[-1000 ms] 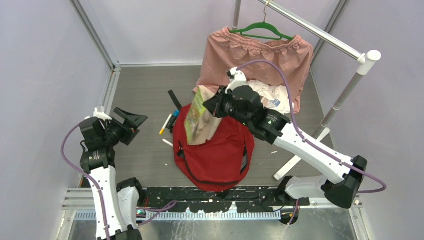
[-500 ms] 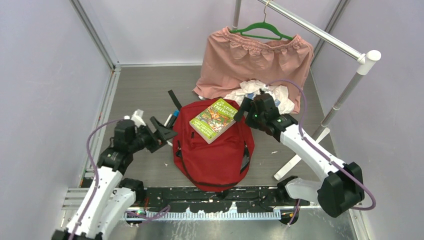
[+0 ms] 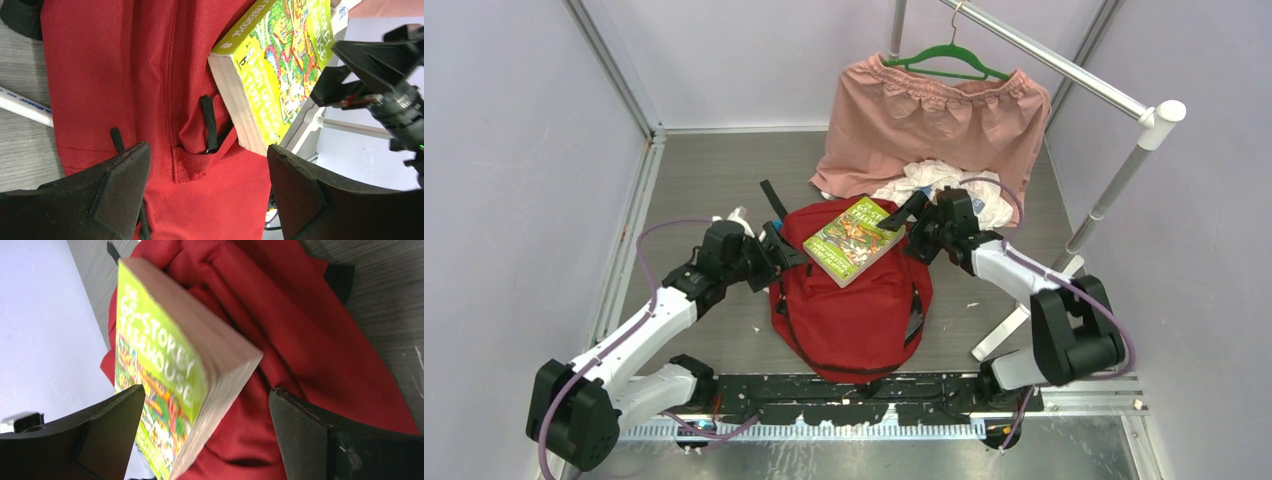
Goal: Pack the student bag
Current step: Place the book in the student bag, then pick up the book from the student bag.
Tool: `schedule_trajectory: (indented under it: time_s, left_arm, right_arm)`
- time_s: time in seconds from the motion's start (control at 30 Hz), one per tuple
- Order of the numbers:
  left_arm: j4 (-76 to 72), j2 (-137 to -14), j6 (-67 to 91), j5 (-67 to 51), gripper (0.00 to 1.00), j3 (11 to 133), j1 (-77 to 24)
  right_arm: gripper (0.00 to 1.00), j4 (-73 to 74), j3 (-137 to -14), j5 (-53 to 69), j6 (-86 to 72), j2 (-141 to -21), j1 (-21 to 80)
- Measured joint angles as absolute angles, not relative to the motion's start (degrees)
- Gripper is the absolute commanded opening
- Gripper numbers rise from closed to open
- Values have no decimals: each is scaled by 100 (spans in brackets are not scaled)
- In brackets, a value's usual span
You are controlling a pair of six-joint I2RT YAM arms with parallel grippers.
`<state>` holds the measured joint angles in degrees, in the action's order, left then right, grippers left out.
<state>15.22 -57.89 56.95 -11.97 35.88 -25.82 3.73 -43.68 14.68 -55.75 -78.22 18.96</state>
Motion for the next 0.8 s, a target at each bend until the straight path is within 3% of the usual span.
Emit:
schedule_trajectory:
  time_s: [0.1,0.3,0.37,0.6,0.8]
  left_arm:
    - [1398,-5793,5710,-1151,87,3590,-2589]
    - [1323,-5808,5714,-1052,87,3590,-2589]
    - [1295,-5843,5719,-1048,87,3590,-2589]
    - [1262,-5953,5824,-1048,89,3588,-2589]
    - [1258,-5876,5918,-1044,90,3581,-2593]
  right_arm:
    - [96,-233,-4311,1743,-5894,-8374,1791]
    - [62,-1024,-4237,2021,-6202,-8796,1774]
    - [55,-1120,-4235,2049,-6233,-8814,1765]
    - [41,-1142,-4230,1957,-6158,-8781,1756]
    - [39,-718,-4292,1675,-5795,-8364,1765]
